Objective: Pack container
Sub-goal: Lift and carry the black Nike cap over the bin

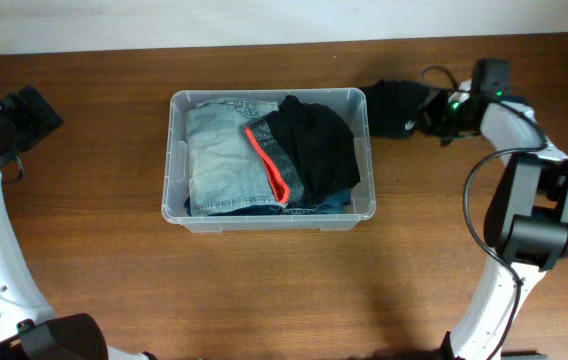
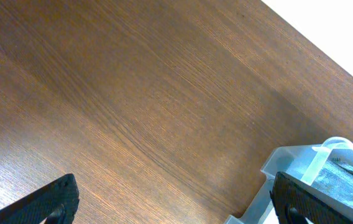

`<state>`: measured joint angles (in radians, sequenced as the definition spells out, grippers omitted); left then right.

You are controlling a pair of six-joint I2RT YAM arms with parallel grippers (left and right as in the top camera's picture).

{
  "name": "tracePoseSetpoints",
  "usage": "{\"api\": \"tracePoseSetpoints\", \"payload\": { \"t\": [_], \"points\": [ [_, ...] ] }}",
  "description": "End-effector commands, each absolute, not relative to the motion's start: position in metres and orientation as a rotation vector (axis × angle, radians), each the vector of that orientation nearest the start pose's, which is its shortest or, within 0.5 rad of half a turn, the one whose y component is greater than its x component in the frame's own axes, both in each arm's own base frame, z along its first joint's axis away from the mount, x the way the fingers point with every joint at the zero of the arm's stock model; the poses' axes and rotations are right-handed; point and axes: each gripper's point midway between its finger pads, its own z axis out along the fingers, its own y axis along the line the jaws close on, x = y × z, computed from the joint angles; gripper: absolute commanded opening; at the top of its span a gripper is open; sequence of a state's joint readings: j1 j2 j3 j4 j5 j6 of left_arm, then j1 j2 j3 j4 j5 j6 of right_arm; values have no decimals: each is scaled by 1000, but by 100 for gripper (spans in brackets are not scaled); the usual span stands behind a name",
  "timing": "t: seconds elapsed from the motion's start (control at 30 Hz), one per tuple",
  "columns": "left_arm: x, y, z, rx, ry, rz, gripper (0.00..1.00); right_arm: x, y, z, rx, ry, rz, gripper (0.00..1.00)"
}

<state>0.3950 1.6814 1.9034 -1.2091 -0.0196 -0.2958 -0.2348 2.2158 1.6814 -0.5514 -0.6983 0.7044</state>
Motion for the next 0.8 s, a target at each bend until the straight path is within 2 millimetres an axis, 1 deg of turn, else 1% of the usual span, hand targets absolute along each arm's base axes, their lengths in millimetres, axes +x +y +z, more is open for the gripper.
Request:
{"api": "tracePoseSetpoints", "payload": {
  "t": [0.0,0.1,0.2,0.3,0.37,0.43,0.5,0.6,0.7,0.77],
  "points": [
    [378,164,277,-892,2416,69,99,532,17,199,570,2276,1335,4],
    [378,164,277,-892,2416,69,99,521,30,251,457,2223,1368,4],
    [378,164,277,-892,2416,69,99,503,49,299,329,2167,1397,4],
    [378,164,277,-892,2416,69,99,481,76,336,219,2141,1407,4],
    [378,164,277,-892,2416,69,99,465,98,355,120,2126,1406,4],
    [378,164,277,-892,2416,69,99,449,123,369,21,2118,1413,4],
    [378,164,277,-892,2416,69,99,433,153,376,-69,2128,1439,4],
    [378,164,277,-892,2416,69,99,414,188,370,-169,2173,1479,5],
    [378,164,277,-892,2416,69,99,400,216,351,-241,2250,1477,5],
    [378,164,277,-892,2416,69,99,396,228,328,-222,2346,1412,6]
  ]
}}
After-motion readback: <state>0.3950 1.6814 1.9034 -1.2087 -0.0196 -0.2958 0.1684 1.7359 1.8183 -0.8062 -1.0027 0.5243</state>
